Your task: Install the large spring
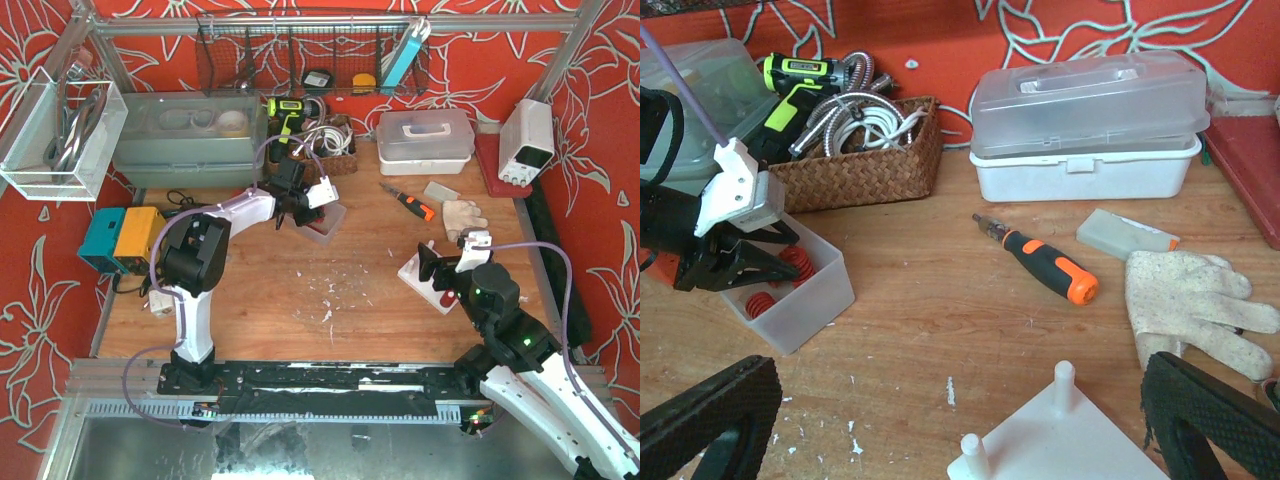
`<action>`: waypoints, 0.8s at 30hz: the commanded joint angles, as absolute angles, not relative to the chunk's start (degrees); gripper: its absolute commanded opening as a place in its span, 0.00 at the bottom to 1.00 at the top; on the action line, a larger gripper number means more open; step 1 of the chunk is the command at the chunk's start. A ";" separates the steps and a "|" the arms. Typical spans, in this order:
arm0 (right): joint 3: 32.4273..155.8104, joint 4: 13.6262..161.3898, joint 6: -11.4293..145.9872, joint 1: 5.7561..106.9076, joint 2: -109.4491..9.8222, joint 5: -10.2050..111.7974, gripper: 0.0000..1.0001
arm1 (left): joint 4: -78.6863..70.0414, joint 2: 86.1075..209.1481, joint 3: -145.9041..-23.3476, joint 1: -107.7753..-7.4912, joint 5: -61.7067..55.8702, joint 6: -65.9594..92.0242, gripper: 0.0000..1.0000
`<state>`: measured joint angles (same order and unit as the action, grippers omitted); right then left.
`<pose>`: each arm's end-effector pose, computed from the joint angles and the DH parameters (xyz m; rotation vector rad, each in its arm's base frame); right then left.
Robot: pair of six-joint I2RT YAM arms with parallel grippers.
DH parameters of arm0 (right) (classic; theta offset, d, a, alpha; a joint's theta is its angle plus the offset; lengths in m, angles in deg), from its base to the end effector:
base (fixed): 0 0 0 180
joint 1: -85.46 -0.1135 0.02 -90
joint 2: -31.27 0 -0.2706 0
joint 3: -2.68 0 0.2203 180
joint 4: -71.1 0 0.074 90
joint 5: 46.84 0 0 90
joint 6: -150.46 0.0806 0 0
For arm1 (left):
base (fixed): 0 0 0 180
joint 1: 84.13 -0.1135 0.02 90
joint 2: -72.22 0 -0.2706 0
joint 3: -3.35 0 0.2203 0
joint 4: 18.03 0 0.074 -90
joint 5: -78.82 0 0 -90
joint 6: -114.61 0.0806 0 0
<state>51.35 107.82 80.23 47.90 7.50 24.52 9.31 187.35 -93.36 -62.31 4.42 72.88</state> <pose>0.1103 0.0523 0.2845 -0.0406 1.7862 0.4351 0.4094 -0.1873 0.1802 1.4445 1.8336 -0.0941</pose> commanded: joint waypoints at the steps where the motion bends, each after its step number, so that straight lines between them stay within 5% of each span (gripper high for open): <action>1: 50.39 107.29 79.45 47.81 8.32 23.14 0.99 | 11.10 188.85 -94.01 -62.42 4.21 71.63 0.48; 12: 50.42 107.30 79.33 47.81 8.32 22.87 0.99 | 13.48 190.37 -95.80 -62.59 5.10 71.38 0.39; 24: 50.24 106.33 79.03 47.80 6.85 22.94 0.99 | 13.44 186.37 -97.11 -63.15 10.42 71.12 0.04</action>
